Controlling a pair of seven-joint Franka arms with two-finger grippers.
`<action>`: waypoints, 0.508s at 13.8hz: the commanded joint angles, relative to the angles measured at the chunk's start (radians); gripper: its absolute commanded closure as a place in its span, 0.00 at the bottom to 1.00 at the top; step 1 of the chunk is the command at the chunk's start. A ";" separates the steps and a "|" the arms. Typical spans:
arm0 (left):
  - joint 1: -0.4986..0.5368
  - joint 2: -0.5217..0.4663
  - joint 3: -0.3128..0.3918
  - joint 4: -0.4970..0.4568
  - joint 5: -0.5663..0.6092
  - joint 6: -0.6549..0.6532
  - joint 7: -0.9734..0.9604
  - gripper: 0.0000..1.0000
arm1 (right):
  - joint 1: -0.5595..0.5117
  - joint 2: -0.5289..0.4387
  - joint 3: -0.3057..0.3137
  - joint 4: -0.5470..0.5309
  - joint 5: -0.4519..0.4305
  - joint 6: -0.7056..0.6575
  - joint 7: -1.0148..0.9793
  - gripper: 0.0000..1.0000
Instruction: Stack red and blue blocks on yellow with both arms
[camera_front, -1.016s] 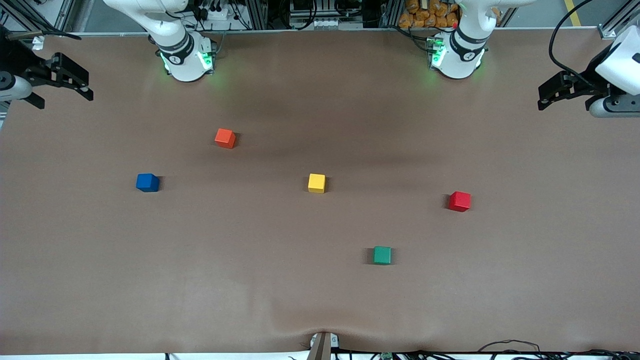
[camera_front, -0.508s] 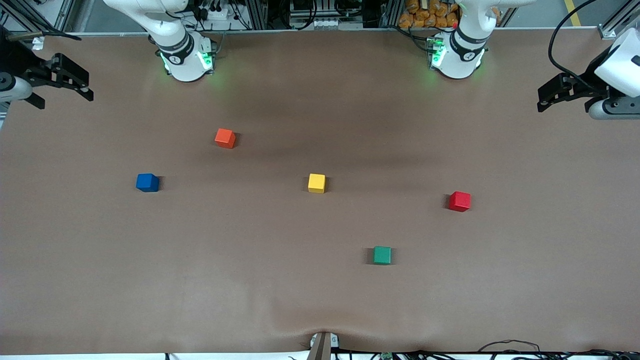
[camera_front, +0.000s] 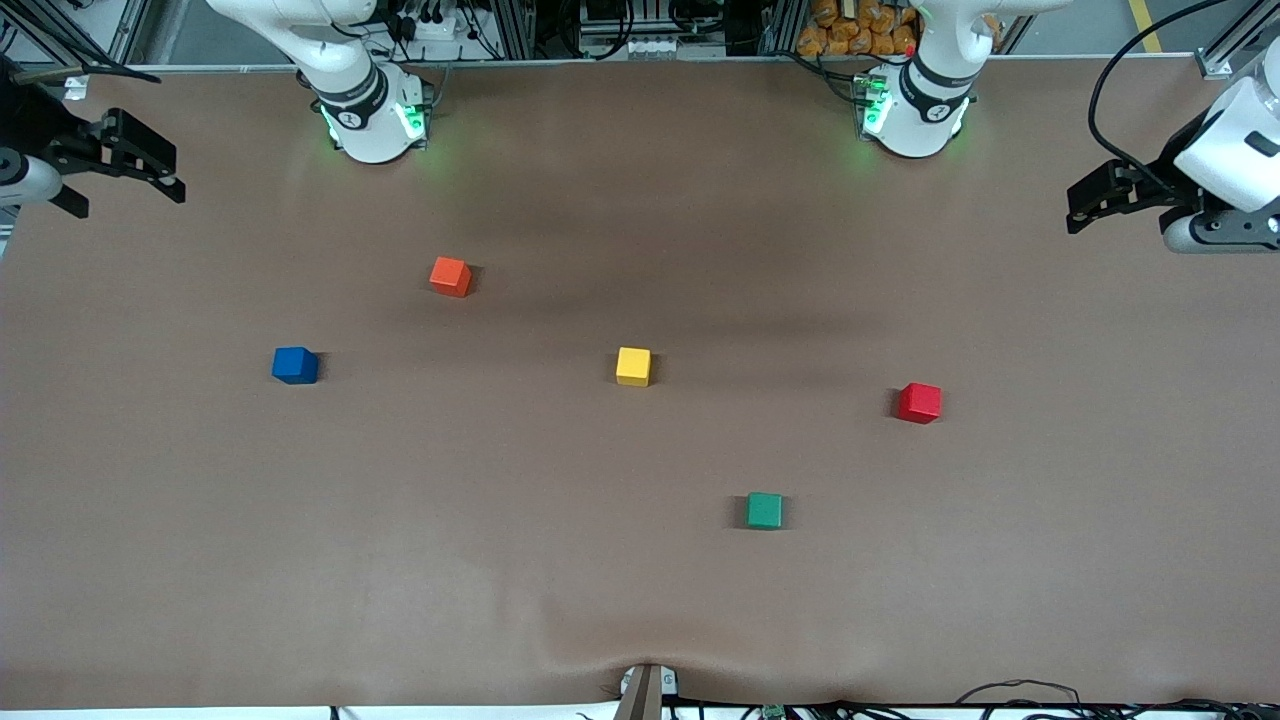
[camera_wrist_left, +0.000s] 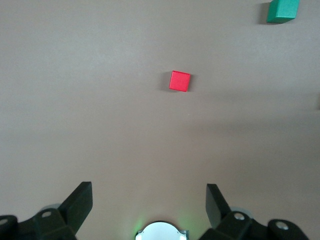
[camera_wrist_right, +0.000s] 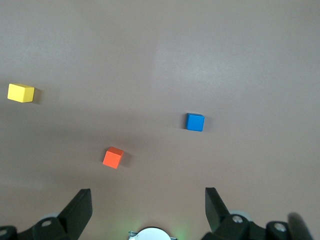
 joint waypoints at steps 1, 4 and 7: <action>0.002 -0.006 -0.003 -0.019 -0.008 0.015 -0.001 0.00 | -0.023 0.008 0.012 0.017 0.013 -0.013 0.010 0.00; 0.000 -0.007 -0.003 -0.037 -0.006 0.027 -0.001 0.00 | -0.026 0.008 0.012 0.017 0.013 -0.013 0.010 0.00; 0.002 -0.007 -0.011 -0.060 -0.006 0.035 -0.001 0.00 | -0.026 0.008 0.012 0.016 0.013 -0.013 0.010 0.00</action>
